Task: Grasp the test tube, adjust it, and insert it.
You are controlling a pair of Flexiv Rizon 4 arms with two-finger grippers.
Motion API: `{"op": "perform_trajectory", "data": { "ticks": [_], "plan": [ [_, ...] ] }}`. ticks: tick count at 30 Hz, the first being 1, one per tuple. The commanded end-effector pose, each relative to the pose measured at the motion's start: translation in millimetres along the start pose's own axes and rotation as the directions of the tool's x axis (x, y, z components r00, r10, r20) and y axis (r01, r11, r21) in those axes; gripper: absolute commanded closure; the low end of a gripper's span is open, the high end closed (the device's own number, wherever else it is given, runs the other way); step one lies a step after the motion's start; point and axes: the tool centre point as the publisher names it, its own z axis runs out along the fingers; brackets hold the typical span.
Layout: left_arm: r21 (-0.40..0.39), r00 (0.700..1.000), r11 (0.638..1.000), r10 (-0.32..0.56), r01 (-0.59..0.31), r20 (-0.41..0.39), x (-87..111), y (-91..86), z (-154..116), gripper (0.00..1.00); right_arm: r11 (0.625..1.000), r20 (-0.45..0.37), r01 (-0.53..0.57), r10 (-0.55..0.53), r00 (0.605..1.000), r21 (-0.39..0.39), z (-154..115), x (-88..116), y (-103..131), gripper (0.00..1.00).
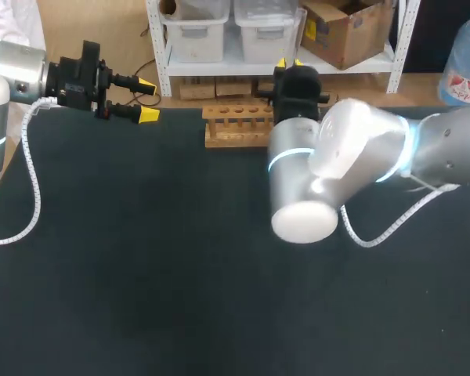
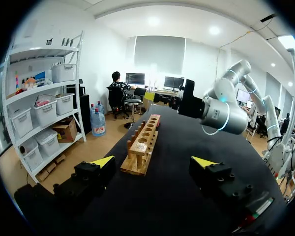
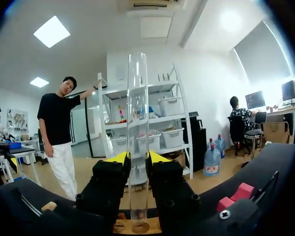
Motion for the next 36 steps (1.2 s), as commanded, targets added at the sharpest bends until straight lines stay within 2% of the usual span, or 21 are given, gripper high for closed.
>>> {"op": "perform_trajectory", "data": {
  "ticks": [1,4,5,6,7,15,16,18,19,20,23,27,36],
  "plan": [
    [-0.006,1.0,1.0,0.003,-0.003,0.003,1.1,-2.6,-0.2,0.0,0.931,0.372,0.072,0.072,0.926,-0.358,0.3,-0.8,-2.2,1.0],
    [-0.006,1.0,1.0,0.003,-0.003,0.003,1.1,-2.6,-0.2,0.0,0.925,0.346,0.084,0.054,0.937,-0.371,-0.7,-12.1,-2.5,1.0],
    [-0.006,1.0,1.0,0.003,-0.003,0.003,1.1,-2.6,-0.2,0.0,0.921,0.318,0.058,0.074,0.945,-0.386,-1.7,-17.3,-3.7,1.0],
    [-0.006,1.0,1.0,0.003,-0.003,0.003,1.1,-2.6,-0.2,0.0,0.919,0.309,0.056,0.074,0.948,-0.391,-3.1,-33.1,0.1,1.0],
    [-0.006,1.0,1.0,0.003,-0.003,0.003,1.1,-2.6,-0.2,0.0,0.916,0.296,0.06,0.065,0.953,-0.396,-4.4,-40.0,2.3,1.0],
    [-0.006,1.0,1.0,0.003,-0.003,0.003,1.1,-2.6,-0.2,0.0,0.911,0.203,0.049,0.038,0.979,-0.409,-8.5,-81.2,0.7,1.0],
    [-0.006,1.0,1.0,0.003,-0.003,0.003,1.1,-2.6,-0.2,0.0,0.909,0.181,0.033,0.047,0.982,-0.416,-9.8,-84.5,-0.1,1.0],
    [-0.006,1.0,1.0,0.003,-0.003,0.003,1.1,-2.6,-0.2,0.0,0.909,0.063,-0.036,0.068,0.996,-0.416,-9.6,-90.6,-1.7,1.0],
    [-0.006,1.0,1.0,0.003,-0.003,0.003,1.1,-2.6,-0.2,0.0,0.897,0.053,-0.043,0.073,0.996,-0.44,-11.2,-93.6,-2.3,1.0],
    [-0.006,1.0,1.0,0.003,-0.003,0.003,1.1,-2.6,-0.2,0.0,0.904,0.027,-0.002,0.015,1.0,-0.428,-12.9,-95.8,-1.3,1.0],
    [-0.006,1.0,1.0,0.003,-0.003,0.003,1.1,-2.6,-0.2,0.0,0.904,-0.006,0.012,-0.016,1.0,-0.427,-17.3,-96.2,1.0,1.0],
    [-0.006,1.0,1.0,0.003,-0.003,0.003,1.1,-2.6,-0.2,0.0,0.911,-0.043,0.047,-0.071,0.997,-0.409,-21.5,-86.3,3.8,1.0],
    [-0.006,1.0,1.0,0.003,-0.003,0.003,1.1,-2.6,-0.2,0.0,0.908,-0.033,0.104,-0.128,0.991,-0.406,-22.4,-77.0,5.7,1.0]
  ]
}}
